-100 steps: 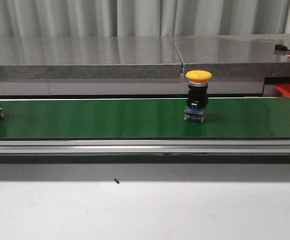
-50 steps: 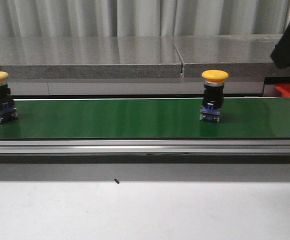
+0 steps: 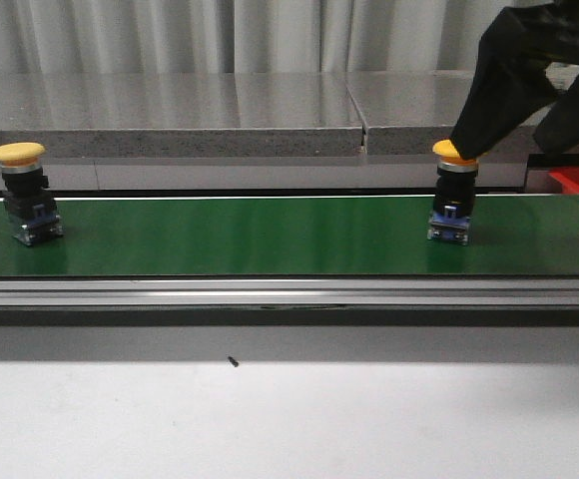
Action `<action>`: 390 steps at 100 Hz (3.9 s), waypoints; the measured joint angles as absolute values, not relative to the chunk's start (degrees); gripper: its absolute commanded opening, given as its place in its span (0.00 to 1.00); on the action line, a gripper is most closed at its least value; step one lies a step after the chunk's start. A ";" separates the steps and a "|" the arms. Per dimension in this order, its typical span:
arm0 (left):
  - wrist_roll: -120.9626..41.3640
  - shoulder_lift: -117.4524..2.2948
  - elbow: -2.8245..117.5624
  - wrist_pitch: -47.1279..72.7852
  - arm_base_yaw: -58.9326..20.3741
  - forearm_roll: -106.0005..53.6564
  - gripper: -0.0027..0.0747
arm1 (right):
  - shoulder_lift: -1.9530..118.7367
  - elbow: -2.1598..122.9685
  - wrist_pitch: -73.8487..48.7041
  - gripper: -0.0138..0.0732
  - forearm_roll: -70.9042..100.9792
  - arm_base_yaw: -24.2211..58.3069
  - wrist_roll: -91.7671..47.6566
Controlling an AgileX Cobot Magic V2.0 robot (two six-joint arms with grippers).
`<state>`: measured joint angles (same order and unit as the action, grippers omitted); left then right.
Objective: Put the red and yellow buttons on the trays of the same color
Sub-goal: 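Move the right gripper above the first yellow button on the belt, then lower the right gripper onto the yellow button, grasp and lift, then carry the yellow button into the yellow tray, open right gripper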
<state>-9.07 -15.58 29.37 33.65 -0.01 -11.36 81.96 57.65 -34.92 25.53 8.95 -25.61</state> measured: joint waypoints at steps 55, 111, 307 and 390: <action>-9.07 -15.58 29.37 33.65 -0.01 -11.36 0.01 | 92.36 63.66 -31.65 0.58 22.49 9.00 -25.61; -9.07 -15.58 29.37 33.65 -0.01 -11.36 0.01 | 84.33 64.02 -41.51 0.36 20.76 8.34 -24.97; -9.07 -15.58 29.37 33.65 -0.01 -11.36 0.01 | 87.58 42.94 -25.17 0.47 20.88 -29.40 -21.71; -9.07 -15.58 29.37 33.65 -0.01 -11.44 0.01 | 80.42 49.36 -35.36 0.79 20.89 -29.66 -21.72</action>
<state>-9.07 -15.58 29.37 33.65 -0.01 -11.44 80.42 49.36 -35.36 20.89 -29.66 -21.72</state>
